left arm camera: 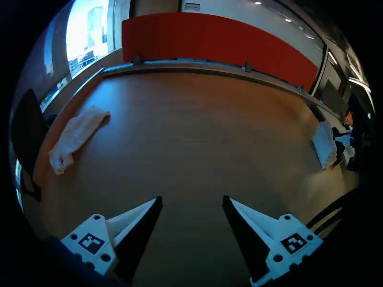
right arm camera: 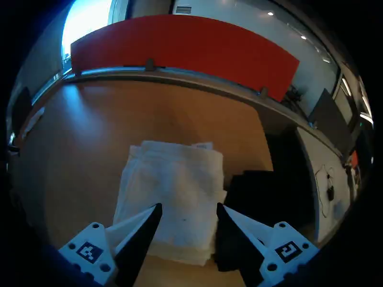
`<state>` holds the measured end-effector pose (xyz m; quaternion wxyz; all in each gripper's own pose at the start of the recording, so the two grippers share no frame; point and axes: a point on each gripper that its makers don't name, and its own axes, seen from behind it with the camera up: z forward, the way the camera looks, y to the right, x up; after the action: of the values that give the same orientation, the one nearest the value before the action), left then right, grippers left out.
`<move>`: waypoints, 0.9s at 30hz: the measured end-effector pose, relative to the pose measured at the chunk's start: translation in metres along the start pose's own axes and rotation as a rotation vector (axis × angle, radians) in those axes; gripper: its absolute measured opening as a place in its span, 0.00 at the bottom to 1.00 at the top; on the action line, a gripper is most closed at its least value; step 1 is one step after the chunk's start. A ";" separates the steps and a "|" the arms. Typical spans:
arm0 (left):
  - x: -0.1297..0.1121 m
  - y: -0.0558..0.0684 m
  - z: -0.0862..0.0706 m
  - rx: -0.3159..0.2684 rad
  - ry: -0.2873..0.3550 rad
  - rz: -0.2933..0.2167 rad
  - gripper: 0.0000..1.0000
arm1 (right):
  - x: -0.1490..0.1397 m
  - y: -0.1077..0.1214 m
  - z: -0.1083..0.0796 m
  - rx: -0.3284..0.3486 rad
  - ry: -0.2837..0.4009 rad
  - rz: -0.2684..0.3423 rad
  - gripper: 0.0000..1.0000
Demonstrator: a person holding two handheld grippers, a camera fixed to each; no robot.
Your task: Fold towel
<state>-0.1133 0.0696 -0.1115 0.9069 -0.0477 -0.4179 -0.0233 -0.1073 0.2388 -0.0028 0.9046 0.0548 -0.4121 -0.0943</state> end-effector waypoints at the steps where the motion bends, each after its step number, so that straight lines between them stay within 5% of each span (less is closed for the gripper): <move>1: 0.000 -0.001 0.000 0.001 0.000 -0.002 0.94 | 0.004 0.000 0.002 0.001 0.004 -0.002 0.88; 15: -0.006 -0.010 -0.006 0.032 0.003 -0.031 0.94 | 0.045 -0.003 0.026 0.017 0.024 -0.030 0.88; 27: -0.012 -0.018 -0.010 0.057 -0.001 -0.051 0.94 | 0.037 0.004 0.048 0.013 -0.008 0.002 0.88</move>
<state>-0.1146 0.0511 -0.1257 0.9068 -0.0111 -0.4200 -0.0347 -0.1192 0.2335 0.0562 0.9026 0.0599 -0.4164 -0.0911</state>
